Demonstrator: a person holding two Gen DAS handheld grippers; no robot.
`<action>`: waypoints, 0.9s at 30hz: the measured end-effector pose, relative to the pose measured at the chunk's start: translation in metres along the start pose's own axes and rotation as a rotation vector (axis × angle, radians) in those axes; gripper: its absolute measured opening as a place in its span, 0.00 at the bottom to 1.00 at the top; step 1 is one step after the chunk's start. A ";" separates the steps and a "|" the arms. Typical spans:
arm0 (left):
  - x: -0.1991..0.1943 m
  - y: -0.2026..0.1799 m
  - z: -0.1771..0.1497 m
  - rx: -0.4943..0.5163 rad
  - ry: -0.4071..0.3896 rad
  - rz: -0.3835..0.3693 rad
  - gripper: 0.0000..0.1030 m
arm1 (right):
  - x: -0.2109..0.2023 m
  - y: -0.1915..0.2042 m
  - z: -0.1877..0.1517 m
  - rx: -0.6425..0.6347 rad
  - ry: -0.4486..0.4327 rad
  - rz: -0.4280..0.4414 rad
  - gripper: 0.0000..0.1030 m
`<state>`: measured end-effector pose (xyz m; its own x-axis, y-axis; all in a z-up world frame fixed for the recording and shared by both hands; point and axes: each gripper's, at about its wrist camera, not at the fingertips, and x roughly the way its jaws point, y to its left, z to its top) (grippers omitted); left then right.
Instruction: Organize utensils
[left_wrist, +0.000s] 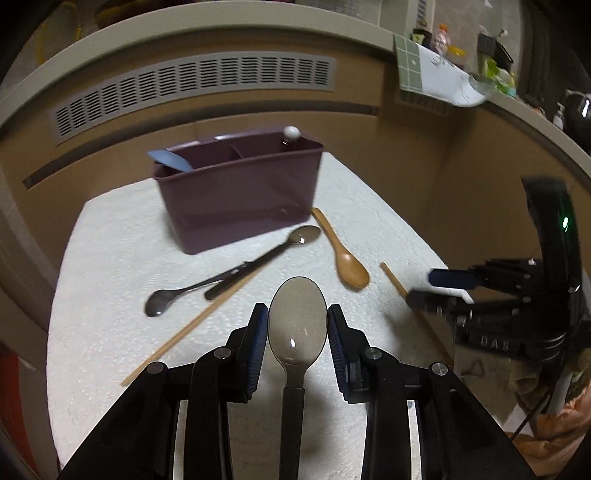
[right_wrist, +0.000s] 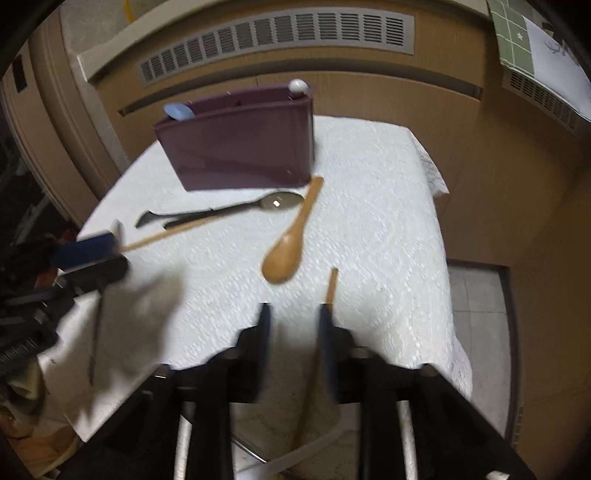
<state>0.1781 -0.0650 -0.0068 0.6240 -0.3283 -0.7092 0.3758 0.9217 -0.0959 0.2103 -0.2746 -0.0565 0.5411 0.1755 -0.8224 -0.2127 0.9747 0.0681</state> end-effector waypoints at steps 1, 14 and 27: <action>-0.005 0.005 0.002 -0.019 -0.016 0.003 0.33 | 0.002 -0.002 -0.002 0.012 0.001 -0.007 0.55; -0.021 0.036 -0.003 -0.151 -0.101 -0.029 0.33 | 0.014 0.013 0.016 0.020 0.016 -0.033 0.05; -0.065 0.040 0.061 -0.187 -0.320 -0.045 0.33 | -0.085 0.032 0.077 0.025 -0.294 0.131 0.05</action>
<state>0.1941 -0.0197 0.0778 0.8035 -0.3898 -0.4500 0.2944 0.9171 -0.2687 0.2201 -0.2476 0.0586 0.7231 0.3285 -0.6076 -0.2780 0.9437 0.1794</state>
